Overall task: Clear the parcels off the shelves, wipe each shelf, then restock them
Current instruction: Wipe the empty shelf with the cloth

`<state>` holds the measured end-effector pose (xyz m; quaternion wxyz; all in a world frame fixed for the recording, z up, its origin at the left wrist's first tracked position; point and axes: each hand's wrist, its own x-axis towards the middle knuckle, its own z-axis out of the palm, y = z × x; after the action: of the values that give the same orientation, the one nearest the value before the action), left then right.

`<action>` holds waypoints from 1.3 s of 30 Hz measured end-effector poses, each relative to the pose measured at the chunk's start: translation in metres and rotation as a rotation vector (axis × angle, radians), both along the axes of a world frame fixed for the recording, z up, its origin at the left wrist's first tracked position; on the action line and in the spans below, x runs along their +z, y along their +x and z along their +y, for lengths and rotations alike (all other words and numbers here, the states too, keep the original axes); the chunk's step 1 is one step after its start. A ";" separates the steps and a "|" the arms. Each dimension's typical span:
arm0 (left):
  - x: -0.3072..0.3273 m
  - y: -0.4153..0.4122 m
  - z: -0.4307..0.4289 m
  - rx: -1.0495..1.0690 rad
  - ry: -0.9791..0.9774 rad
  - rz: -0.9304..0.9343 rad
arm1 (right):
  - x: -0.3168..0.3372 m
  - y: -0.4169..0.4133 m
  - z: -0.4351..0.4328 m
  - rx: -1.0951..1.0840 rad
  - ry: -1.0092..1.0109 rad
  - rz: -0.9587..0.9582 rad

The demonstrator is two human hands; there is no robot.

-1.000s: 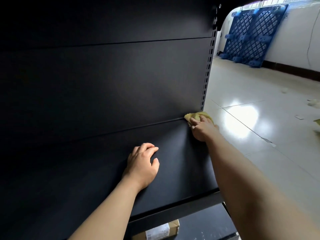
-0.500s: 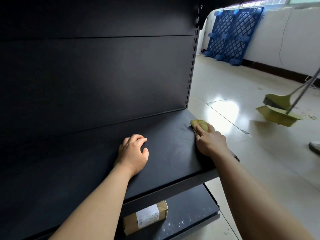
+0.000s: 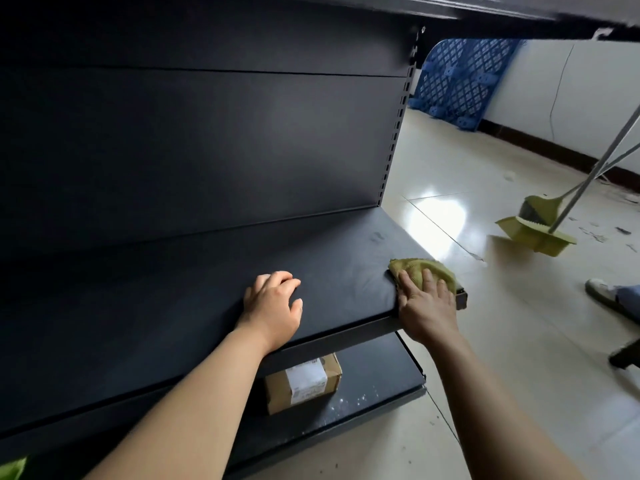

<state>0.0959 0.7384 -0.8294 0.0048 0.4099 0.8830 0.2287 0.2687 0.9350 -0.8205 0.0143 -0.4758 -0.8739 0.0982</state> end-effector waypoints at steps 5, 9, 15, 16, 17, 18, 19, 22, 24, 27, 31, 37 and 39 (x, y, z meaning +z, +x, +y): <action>0.003 0.000 -0.056 0.056 -0.068 0.046 | 0.004 -0.035 -0.058 0.154 0.039 -0.072; 0.006 -0.015 -0.110 0.152 -0.131 0.056 | 0.005 -0.073 -0.136 0.340 0.022 -0.058; 0.008 -0.027 -0.176 0.329 -0.188 0.079 | 0.005 -0.106 -0.200 0.627 0.020 0.027; 0.008 -0.028 -0.185 0.353 -0.199 0.081 | 0.006 -0.105 -0.184 0.617 0.041 0.032; 0.008 -0.030 -0.195 0.379 -0.210 0.087 | 0.007 -0.103 -0.163 0.585 0.068 0.028; 0.008 -0.032 -0.205 0.407 -0.218 0.094 | 0.008 -0.099 -0.138 0.530 0.091 0.010; 0.007 -0.035 -0.218 0.441 -0.219 0.103 | 0.009 -0.097 -0.116 0.467 0.100 -0.017; 0.004 -0.040 -0.245 0.479 -0.196 0.109 | 0.013 -0.101 -0.071 0.288 0.021 -0.094; 0.002 -0.042 -0.252 0.450 -0.166 0.099 | 0.014 -0.117 -0.071 0.250 -0.045 -0.115; 0.001 -0.044 -0.252 0.424 -0.116 0.085 | 0.013 -0.148 -0.099 0.311 -0.035 -0.117; -0.002 -0.045 -0.254 0.421 -0.081 0.102 | 0.014 -0.186 -0.182 0.513 -0.014 -0.096; 0.005 -0.043 -0.253 0.419 -0.068 0.049 | 0.004 -0.186 -0.286 0.837 -0.021 -0.012; 0.008 -0.039 -0.260 0.439 -0.098 0.042 | 0.003 -0.175 -0.275 0.870 -0.035 0.006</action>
<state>0.0567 0.4783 -0.8211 -0.0435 0.2117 0.9610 0.1724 0.0936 0.6596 -0.8175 -0.0339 -0.0631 -0.9912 0.1114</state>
